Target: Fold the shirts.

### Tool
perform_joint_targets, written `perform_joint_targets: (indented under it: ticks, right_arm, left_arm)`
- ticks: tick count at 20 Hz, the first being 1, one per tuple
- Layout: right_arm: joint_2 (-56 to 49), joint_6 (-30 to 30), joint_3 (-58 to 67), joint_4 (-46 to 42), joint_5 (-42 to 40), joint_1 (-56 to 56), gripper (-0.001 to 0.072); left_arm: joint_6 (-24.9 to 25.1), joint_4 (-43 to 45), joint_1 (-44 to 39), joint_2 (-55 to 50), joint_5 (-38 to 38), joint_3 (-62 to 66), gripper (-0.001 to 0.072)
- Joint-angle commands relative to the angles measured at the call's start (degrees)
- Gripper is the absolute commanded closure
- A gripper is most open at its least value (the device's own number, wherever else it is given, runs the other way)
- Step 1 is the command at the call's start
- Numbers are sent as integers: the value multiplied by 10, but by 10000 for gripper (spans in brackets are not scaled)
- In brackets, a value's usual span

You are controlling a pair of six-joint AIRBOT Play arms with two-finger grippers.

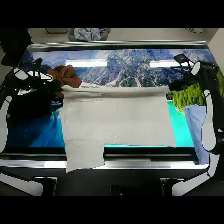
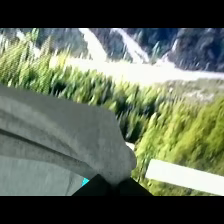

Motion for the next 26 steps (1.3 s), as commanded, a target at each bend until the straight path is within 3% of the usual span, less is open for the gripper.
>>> perform_joint_targets:
  ticks: [1, 6, 12, 13, 14, 15, 16, 20, 23, 26]
  right_arm:
    - [9, -34, -21, 10, 145, -3, 666]
    - [-15, -58, -49, 28, 258, -4, 666]
    - [-28, -48, -50, 42, 264, -4, 662]
    - [-28, -48, -49, 40, 266, -4, 524]
    - [-25, -49, -49, 38, 276, -6, 288]
    - [-18, -53, -49, 40, 289, -11, 240]
    - [-5, -53, -49, 39, 301, -19, 238]
    - [68, -53, -53, 44, 346, -94, 220]
    - [142, -55, -133, 54, 310, -140, 219]
    - [197, -64, -265, 54, 264, -154, 220]
  left_arm:
    - [10, 30, 0, 2, -166, -14, 677]
    - [-4, 30, 0, -11, -187, -76, 678]
    - [-5, 30, -1, -13, -200, -89, 675]
    - [-4, 30, 0, -13, -200, -88, 660]
    - [-3, 30, 3, -12, -205, -87, 508]
    - [-7, 30, 11, -12, -221, -81, 279]
    - [-16, 30, 21, -11, -245, -72, 230]
    - [-16, 30, 68, 29, -331, -73, 230]
    - [-5, 30, 92, 123, -277, -196, 230]
    - [21, 23, 92, 228, -203, -410, 230]
